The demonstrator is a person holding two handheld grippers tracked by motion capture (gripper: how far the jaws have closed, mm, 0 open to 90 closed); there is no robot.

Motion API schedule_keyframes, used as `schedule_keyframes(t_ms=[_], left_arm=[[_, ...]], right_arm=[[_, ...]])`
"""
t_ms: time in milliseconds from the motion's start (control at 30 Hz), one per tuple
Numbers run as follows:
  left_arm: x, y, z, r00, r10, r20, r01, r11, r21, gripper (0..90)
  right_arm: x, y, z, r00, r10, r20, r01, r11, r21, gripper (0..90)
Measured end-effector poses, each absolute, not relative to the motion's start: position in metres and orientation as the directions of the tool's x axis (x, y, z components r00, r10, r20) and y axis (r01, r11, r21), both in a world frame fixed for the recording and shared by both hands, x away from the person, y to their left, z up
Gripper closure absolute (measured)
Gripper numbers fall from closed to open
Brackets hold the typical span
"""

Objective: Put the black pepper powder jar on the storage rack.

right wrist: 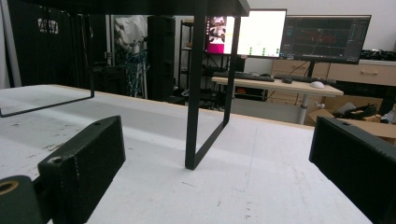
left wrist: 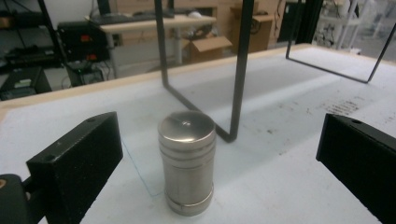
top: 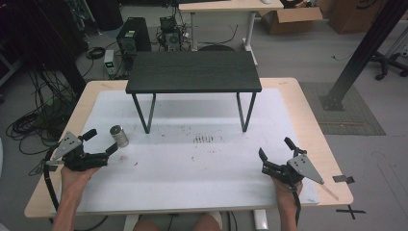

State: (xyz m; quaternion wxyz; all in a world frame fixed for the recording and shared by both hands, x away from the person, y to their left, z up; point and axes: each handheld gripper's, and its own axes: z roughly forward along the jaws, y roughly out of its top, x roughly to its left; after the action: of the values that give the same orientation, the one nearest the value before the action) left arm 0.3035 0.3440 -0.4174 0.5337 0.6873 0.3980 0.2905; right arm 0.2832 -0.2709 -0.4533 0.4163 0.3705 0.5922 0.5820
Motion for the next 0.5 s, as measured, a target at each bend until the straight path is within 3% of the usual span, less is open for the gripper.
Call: schedule_keyframes(t_ms=[300, 500], left_arm=[[0.326, 0.333, -0.419, 0.506, 0.862, 0.012, 0.355, -0.222, 0.908, 1.5], [0.335, 0.331, -0.423, 0.479, 0.878, -0.006, 0.403, -0.213, 0.890, 2.3]], right_arm=[[0.283, -0.271, -0.453, -0.379, 0.923, -0.063, -0.047, 0.049, 0.998, 3.3], [0.283, -0.271, -0.453, -0.381, 0.923, -0.060, -0.044, 0.047, 0.998, 3.3]])
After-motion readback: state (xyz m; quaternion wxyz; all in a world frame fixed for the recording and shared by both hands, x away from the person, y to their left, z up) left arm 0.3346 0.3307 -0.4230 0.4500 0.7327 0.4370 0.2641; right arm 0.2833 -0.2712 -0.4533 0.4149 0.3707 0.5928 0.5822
